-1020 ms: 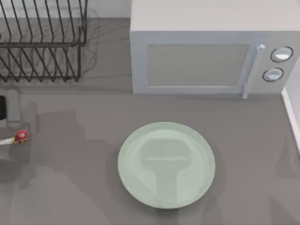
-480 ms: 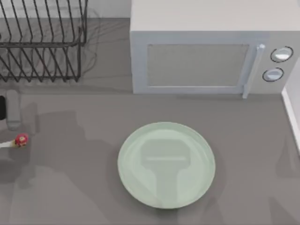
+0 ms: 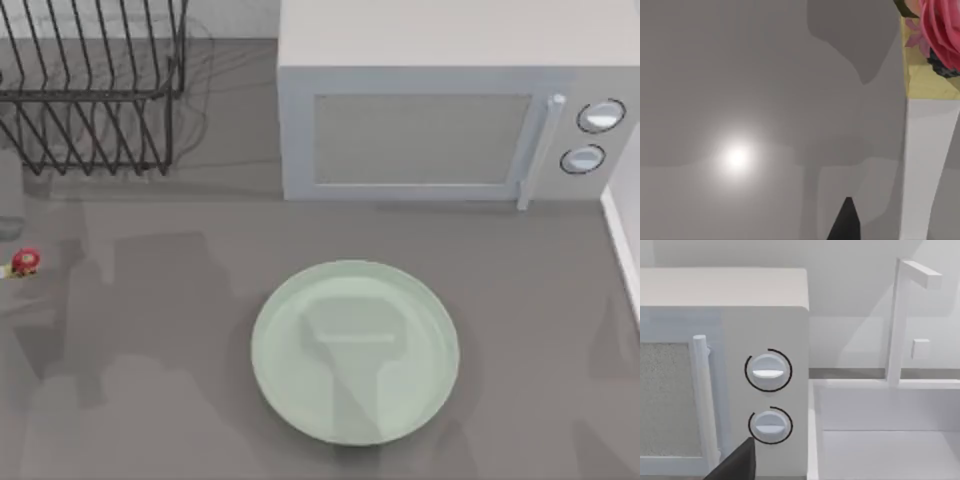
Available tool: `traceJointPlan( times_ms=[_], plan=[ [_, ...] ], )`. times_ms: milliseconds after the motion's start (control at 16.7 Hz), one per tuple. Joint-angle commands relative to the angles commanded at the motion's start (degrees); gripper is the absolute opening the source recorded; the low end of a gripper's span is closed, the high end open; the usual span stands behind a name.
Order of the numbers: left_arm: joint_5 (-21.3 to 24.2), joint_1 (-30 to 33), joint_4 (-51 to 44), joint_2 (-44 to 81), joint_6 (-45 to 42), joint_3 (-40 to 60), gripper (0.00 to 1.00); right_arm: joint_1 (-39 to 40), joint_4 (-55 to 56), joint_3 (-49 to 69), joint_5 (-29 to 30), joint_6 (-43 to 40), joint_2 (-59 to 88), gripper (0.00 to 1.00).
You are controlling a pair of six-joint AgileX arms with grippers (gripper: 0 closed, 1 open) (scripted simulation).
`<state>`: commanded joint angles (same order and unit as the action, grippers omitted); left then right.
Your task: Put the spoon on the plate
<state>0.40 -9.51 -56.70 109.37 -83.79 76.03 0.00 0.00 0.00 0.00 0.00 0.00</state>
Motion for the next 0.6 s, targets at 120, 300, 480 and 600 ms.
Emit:
traceJointPlan(
  times_ms=[120,300,480,600],
  plan=[
    [0.0,0.1,-5.3,-1.6,0.0,3.0,0.00,0.0,0.0,0.0,0.0,0.0,0.0,1.00],
    [0.0,0.2,-9.7,-3.6,0.2,6.1,0.00,0.0,0.0,0.0,0.0,0.0,0.0,1.00],
    [0.0,0.2,-10.0,-3.8,0.2,6.3,0.00,0.0,0.0,0.0,0.0,0.0,0.0,1.00],
    [0.0,0.2,-9.8,-3.5,0.2,6.2,0.00,0.0,0.0,0.0,0.0,0.0,0.0,1.00]
  ],
)
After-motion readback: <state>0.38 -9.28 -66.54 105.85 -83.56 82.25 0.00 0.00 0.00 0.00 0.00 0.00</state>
